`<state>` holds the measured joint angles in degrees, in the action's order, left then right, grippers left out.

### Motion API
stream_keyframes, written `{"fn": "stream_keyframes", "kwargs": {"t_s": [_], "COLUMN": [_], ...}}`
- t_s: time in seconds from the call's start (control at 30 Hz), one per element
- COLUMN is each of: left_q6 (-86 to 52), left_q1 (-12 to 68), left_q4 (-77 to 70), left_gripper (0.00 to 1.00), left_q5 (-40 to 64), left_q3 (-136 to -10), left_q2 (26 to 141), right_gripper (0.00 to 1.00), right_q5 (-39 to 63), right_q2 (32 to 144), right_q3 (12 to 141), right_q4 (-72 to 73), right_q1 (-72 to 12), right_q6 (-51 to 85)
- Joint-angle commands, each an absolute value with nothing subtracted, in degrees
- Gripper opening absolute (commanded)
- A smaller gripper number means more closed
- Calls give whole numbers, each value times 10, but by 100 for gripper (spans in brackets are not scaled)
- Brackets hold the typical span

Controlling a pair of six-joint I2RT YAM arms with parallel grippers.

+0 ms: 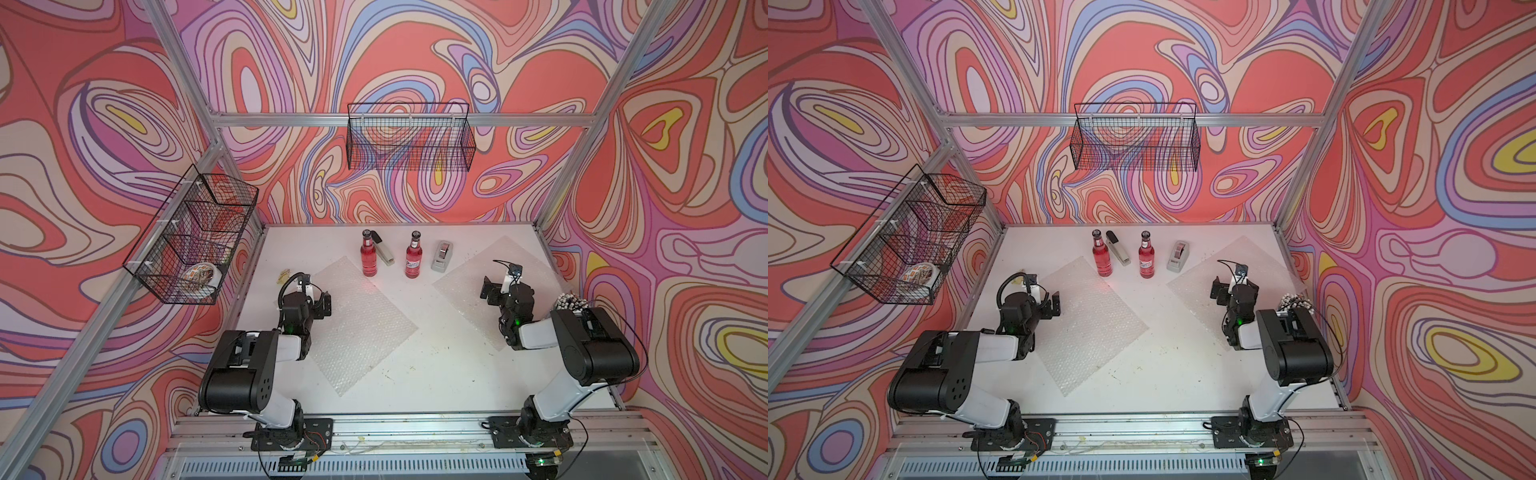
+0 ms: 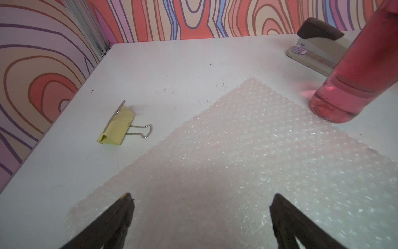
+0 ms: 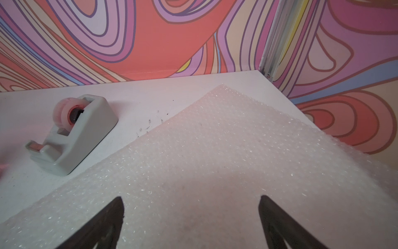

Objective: Wrap wine bottles in bubble wrap
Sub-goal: Adjust the bubble wrap at the center of the board.

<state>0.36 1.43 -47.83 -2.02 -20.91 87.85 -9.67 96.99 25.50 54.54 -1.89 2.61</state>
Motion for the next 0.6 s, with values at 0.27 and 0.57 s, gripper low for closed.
{"fn": "stream_keyframes", "kwargs": {"t_s": [0.27, 0.57], "left_q6": [-47, -247], "left_q1": [11, 13], "left_q4": [-357, 120], "left_gripper": [100, 100], "left_q5": [-96, -99], "left_q3": [-225, -403], "left_q2": [740, 605], "right_gripper": [98, 98], "right_q5": [-53, 209], "right_q2": [859, 723], "right_q3": [290, 362], "right_q4": [417, 250], "right_q1": [-16, -15], "right_q6": [5, 63]}}
